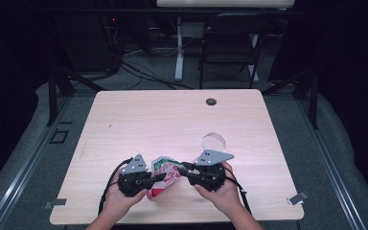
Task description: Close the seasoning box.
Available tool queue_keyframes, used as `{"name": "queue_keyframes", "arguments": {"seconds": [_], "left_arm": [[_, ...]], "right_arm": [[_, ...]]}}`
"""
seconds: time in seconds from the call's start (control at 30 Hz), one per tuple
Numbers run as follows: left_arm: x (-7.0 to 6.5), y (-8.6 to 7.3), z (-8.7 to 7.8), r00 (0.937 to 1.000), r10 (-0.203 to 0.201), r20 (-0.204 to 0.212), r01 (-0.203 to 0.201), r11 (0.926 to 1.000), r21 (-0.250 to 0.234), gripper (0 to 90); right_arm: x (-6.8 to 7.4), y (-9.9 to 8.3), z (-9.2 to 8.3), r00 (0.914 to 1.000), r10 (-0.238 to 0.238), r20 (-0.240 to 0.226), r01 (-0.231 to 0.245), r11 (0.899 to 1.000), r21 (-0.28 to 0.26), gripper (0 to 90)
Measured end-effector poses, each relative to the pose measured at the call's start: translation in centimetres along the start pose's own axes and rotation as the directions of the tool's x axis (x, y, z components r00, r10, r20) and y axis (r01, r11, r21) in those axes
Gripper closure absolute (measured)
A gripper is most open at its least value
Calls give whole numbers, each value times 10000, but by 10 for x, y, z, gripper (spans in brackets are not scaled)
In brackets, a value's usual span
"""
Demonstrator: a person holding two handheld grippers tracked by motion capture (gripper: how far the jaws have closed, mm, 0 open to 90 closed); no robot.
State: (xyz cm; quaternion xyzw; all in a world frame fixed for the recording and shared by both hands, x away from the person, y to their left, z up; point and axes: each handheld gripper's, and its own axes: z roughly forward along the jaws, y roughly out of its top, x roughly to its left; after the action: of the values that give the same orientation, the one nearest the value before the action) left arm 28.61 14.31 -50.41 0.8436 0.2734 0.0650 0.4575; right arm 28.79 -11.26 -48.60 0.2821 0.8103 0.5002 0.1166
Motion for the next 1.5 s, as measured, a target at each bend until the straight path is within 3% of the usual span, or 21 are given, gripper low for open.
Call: {"name": "queue_keyframes", "arguments": {"seconds": [0.57,0.8,1.13,1.5], "left_arm": [[-2,0,5,10000,-29,73,29,10000,-47,898],[-1,0,6,9999,-83,64,84,10000,-49,897],[-2,-1,6,10000,-45,-10,45,10000,-86,894],[-3,-2,3,9999,-103,-87,100,9996,-248,868]], "right_arm": [[-1,0,17,9997,-233,-65,237,9968,761,767],[-2,-1,20,9991,-220,-362,253,9954,929,865],[-2,-1,20,9984,-262,-506,309,9950,947,900],[3,0,20,9993,-314,-196,328,9966,750,900]]}}
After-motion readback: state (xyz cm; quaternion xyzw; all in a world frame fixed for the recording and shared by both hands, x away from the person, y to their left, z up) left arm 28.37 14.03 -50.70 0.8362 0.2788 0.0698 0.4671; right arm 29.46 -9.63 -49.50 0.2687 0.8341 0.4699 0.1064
